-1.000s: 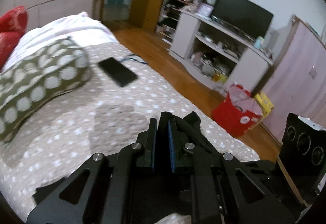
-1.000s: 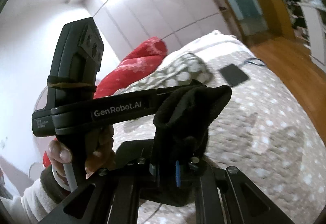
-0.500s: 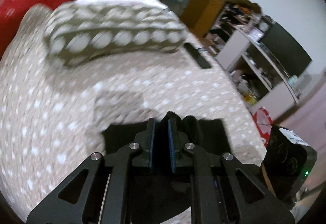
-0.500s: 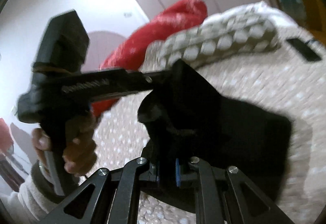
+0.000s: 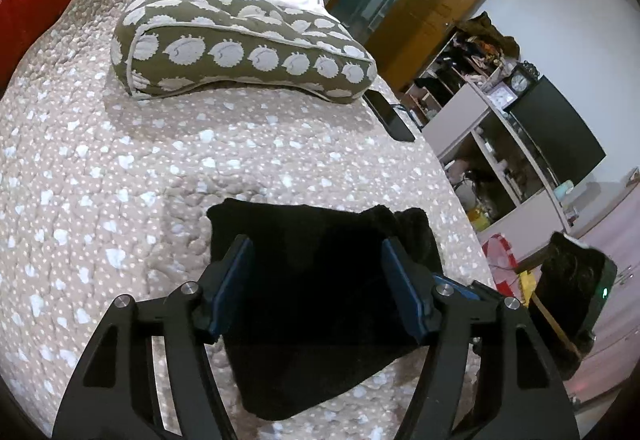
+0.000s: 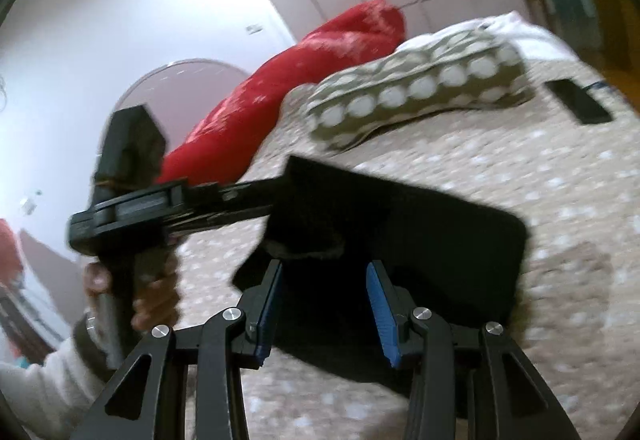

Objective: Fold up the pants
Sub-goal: 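Fold the pants over again with the right gripper and lay them down, then press the folded black pants flat with both grippers side by side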

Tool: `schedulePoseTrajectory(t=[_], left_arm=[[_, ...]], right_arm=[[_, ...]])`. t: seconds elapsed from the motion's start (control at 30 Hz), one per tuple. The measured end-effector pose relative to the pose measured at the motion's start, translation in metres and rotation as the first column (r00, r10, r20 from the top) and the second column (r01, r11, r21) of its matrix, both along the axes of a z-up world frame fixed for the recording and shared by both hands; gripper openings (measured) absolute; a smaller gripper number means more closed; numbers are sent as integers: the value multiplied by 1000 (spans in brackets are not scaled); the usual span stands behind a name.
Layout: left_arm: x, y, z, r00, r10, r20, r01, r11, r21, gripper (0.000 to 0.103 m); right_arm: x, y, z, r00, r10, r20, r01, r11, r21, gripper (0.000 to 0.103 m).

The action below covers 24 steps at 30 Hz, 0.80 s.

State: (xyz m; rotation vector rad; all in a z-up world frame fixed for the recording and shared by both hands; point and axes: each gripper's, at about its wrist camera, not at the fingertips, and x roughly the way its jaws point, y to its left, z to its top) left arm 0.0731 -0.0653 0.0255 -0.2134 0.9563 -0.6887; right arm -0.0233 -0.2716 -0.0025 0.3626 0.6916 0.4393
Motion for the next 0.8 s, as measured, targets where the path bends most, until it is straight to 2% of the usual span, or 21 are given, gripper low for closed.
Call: schedulePoseTrajectory(t=[0.07, 0.1, 0.17, 0.23, 0.33, 0.43, 0.5, 0.6, 0.7, 0.8], left_arm=[[1, -4, 1, 1000, 6, -1, -6, 1000, 11, 66], [2, -4, 1, 1000, 9, -10, -9, 1000, 7, 66], [5, 0, 0, 999, 22, -28, -23, 1000, -9, 66], [8, 5, 0, 998, 47, -35, -47, 999, -6, 66], [6, 10, 2, 998, 59, -26, -59, 998, 0, 66], [-2, 4, 4, 999, 39, -4, -39, 999, 15, 68], [-9, -5, 3, 1000, 20, 9, -20, 999, 34, 68], [-16, -21, -5, 1000, 0, 15, -1, 998, 68, 68], [-20, -37, -15, 1000, -3, 11, 1, 993, 117, 68], [-25, -51, -23, 999, 14, 47, -22, 984, 178, 65]], right_arm=[[3, -2, 0, 1000, 14, -12, -14, 999, 42, 41], [10, 3, -3, 998, 60, -21, -58, 995, 84, 41], [18, 18, -7, 992, 118, -41, -114, 989, 100, 41], [26, 38, -16, 984, 155, -84, -150, 986, 71, 41], [19, 59, -14, 972, 224, -73, -221, 974, 47, 41], [1, 51, 0, 967, 252, -20, -251, 967, 53, 41], [-13, 35, 9, 979, 204, 21, -204, 979, 21, 41], [-18, -2, 10, 998, 52, 24, -52, 998, -19, 41], [-8, -34, -9, 996, -76, -53, 76, 997, 8, 41], [-5, -41, -21, 991, -101, -86, 105, 993, 44, 41]])
